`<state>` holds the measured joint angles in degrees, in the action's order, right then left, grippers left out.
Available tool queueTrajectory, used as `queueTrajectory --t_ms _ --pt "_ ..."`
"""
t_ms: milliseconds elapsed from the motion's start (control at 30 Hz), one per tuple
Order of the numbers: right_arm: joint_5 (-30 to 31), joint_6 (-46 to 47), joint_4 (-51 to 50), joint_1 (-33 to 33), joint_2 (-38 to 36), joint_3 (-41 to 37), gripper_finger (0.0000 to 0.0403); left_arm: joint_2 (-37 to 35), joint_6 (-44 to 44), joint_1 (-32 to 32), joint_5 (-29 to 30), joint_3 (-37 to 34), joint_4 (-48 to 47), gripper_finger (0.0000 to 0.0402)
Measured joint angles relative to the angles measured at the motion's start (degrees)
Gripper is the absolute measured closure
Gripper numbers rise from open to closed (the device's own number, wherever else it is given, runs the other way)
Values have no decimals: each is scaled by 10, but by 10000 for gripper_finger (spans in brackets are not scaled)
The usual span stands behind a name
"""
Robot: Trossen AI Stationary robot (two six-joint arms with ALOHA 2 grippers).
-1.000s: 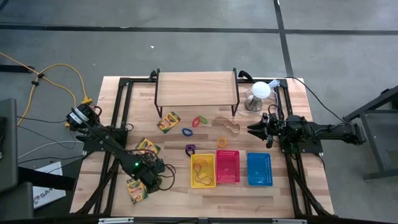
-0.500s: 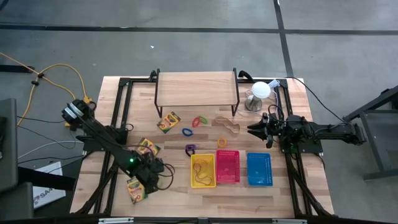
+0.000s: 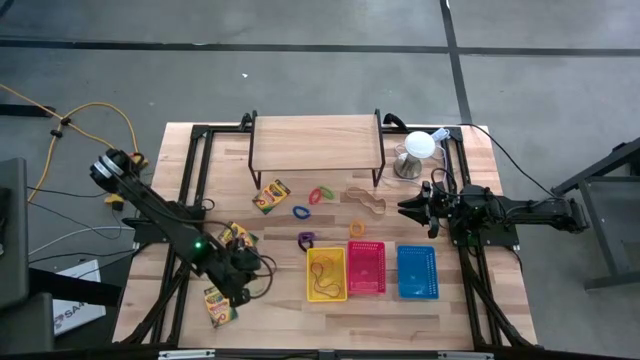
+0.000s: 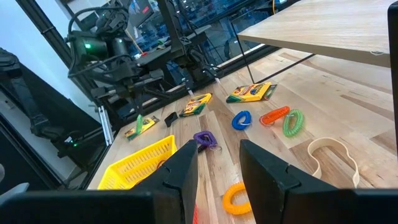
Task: Pick & Place Office Desk Supplies
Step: Put the green rubber band into the yellow bin
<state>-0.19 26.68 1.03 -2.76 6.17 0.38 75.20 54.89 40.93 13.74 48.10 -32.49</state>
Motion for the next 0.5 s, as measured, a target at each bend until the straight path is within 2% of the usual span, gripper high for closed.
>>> queueTrajectory --t_ms 300,500 --pt "0 0 0 0 0 0 296 -8 1 -1 16 0 11 401" --pt "0 0 0 0 0 0 296 -6 0 -28 16 0 36 401"
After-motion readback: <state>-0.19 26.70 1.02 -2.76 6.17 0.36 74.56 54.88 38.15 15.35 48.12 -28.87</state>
